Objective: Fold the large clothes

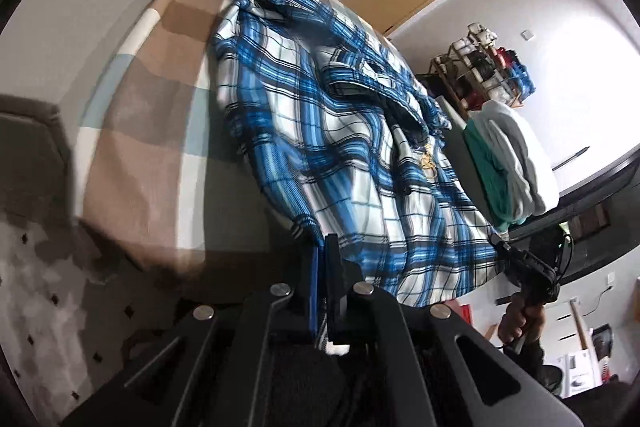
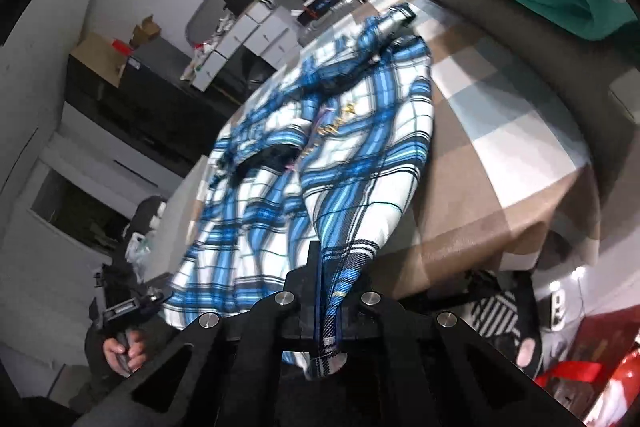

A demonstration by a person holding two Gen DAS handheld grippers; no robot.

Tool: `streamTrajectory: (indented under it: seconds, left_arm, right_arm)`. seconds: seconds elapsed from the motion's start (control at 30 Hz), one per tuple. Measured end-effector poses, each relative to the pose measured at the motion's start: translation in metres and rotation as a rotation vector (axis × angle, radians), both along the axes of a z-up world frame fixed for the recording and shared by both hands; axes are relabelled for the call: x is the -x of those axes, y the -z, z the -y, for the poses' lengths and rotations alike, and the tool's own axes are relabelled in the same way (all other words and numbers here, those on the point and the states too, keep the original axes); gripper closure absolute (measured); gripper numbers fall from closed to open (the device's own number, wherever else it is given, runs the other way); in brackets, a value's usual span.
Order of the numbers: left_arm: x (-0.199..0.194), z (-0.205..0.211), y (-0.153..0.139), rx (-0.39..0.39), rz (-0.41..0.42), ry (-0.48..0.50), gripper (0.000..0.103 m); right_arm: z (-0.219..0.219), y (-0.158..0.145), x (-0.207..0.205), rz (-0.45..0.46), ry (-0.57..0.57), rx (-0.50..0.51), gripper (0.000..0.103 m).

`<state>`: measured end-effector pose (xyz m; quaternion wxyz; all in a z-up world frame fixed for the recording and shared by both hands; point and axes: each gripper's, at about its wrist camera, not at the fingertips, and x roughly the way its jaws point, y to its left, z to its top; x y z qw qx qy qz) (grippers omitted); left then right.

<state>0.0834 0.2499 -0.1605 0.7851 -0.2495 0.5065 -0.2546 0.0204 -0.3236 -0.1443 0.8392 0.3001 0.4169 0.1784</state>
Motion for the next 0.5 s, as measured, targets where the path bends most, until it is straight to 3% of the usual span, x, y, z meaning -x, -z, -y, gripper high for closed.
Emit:
streamTrajectory:
  seconds: [0.17,0.2,0.23,0.3,0.5]
  left_arm:
    - [-0.012,0.016,0.036,0.021,-0.144,0.028,0.101]
    - [-0.012,0.018,0.042,0.031,-0.169,0.029,0.087]
    - [-0.009,0.020,0.045,0.038,-0.184,0.027,0.061]
    - [-0.004,0.024,0.048,0.040,-0.208,0.011,0.023]
    - [0.004,0.030,0.065,0.010,-0.247,0.020,0.023]
  right_arm:
    - [-0.009,0.001,-0.008,-0.007,-0.017,-0.001,0.099]
    - [-0.012,0.002,-0.010,-0.009,-0.024,0.006,0.099]
    - [-0.013,0.002,-0.010,-0.010,-0.030,0.013,0.099]
    - [-0.014,0.004,-0.009,-0.013,-0.033,0.023,0.099]
    - [-0.010,0.015,-0.009,-0.045,-0.036,0.010,0.099]
